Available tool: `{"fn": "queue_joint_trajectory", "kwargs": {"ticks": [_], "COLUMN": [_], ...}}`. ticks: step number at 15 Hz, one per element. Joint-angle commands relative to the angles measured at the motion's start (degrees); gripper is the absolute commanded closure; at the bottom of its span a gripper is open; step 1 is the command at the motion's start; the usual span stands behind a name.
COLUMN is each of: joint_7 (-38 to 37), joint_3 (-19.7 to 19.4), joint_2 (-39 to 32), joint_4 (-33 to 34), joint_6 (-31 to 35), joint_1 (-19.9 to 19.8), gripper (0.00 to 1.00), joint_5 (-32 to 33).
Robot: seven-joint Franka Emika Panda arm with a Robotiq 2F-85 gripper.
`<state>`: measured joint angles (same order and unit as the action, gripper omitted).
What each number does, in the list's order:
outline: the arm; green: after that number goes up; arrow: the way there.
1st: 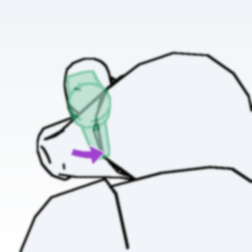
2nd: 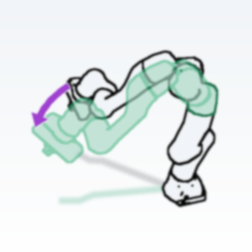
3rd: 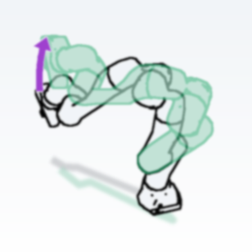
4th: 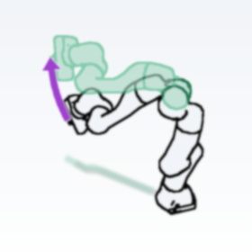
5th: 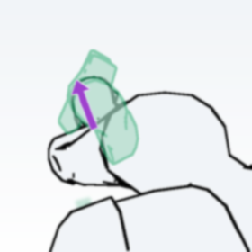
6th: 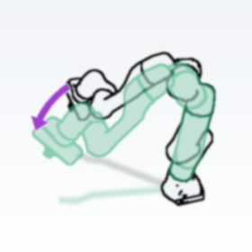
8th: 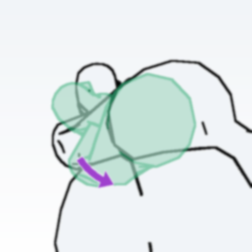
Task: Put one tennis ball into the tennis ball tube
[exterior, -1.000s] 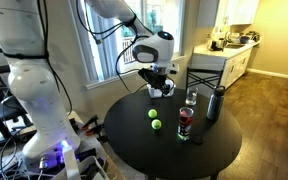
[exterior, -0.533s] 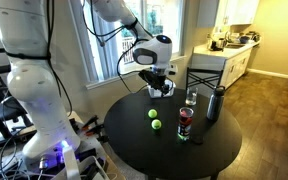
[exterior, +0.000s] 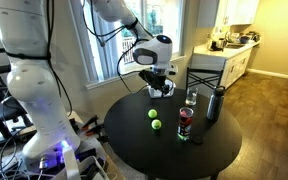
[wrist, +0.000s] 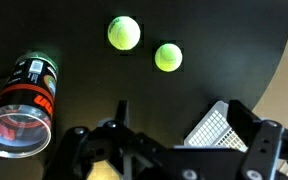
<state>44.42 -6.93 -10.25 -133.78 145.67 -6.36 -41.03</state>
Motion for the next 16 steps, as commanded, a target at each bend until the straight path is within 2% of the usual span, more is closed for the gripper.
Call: {"fn": "queue_joint_trajectory", "kwargs": {"ticks": [1,7,9,10,16], "joint_7": [-0.2,0.8,1.0,1.6,1.9], "joint_3": [2.2,5.6,7.5,6.8,10.8], "joint_2": [-1.2,-7.2,-10.5,-12.5,-23.7], "joint_4": [0.2,2.4,4.0,4.9,11.6], "joint_6": [1.5,7.2,9.1,9.9,13.5], "joint_1": [-1.4,-1.7,-2.2,-0.6,-1.4], "gripper": [0.0,0.0,0.0,0.0,0.0], "joint_5": [0.5,-0.9,-1.6,-2.9,-6.9]}}
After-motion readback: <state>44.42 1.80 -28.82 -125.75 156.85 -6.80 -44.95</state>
